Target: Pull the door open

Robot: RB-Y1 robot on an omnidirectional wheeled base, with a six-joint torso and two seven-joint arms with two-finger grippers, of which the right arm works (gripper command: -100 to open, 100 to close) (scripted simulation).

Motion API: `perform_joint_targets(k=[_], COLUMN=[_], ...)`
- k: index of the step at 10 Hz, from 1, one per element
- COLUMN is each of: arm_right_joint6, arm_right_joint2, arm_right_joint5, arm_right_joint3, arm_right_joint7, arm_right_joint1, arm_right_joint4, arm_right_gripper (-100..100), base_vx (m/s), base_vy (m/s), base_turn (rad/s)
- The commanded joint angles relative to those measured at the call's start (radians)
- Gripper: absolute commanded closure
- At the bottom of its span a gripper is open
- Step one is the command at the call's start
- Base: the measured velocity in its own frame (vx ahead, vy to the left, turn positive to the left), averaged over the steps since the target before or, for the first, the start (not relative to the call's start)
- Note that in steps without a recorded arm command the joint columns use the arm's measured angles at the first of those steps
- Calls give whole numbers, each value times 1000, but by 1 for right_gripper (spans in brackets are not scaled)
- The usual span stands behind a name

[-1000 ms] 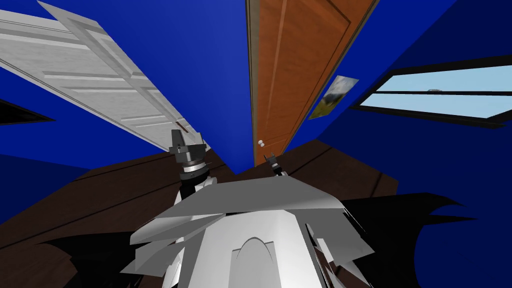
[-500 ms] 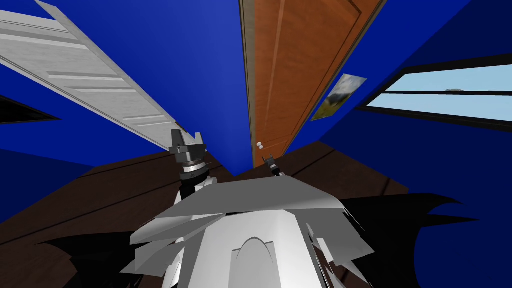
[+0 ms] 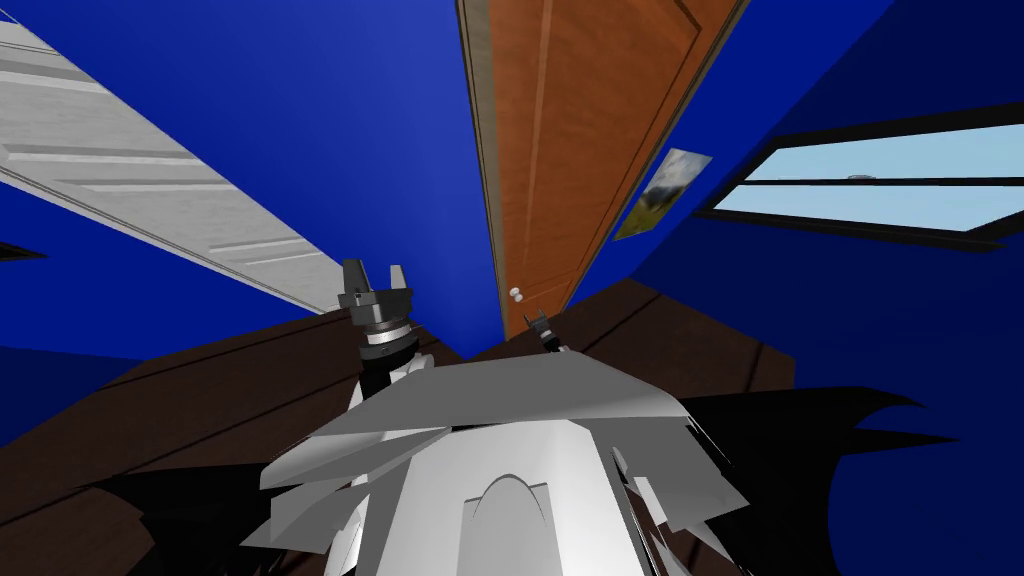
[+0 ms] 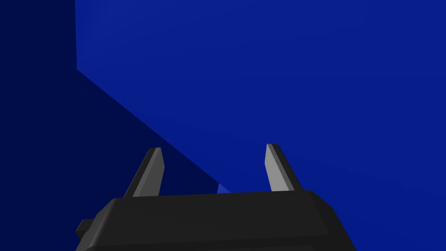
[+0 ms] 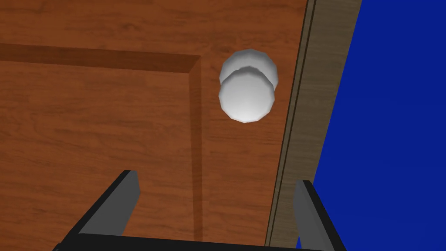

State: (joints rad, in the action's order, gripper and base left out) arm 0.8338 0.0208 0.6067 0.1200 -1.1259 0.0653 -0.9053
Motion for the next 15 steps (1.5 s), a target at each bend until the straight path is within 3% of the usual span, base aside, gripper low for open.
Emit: perform_joint_targets(k=[1,5,7,8,9,14,15], arm_right_joint6=[2,0,0,-6,-6,-6,-8], arm_right_joint2=[-1,-36,-67,-59,-59,-59,-51], arm_right_joint5=[-5,-13,-17,-14,-14,-14,-34], arm_right_joint3=[-9,-30,-39,-38,-38,-38,-41], arm_right_joint7=[-16,-42,-53,-47,-47,-47,-13], arm_right_joint1=[-5,-6,-7,-6,-6,-6,-5], arm_right_joint4=[12,22,27,18,18,18,24], arm_right_gripper=[-100,-100,-100,-100,100,100,100], base_vx=[142,209,251,118,-31,-18,-30], base_vy=[99,38,-35,-22,1,5,-22], base_turn=[-121,4,144,34,11,-10,179])
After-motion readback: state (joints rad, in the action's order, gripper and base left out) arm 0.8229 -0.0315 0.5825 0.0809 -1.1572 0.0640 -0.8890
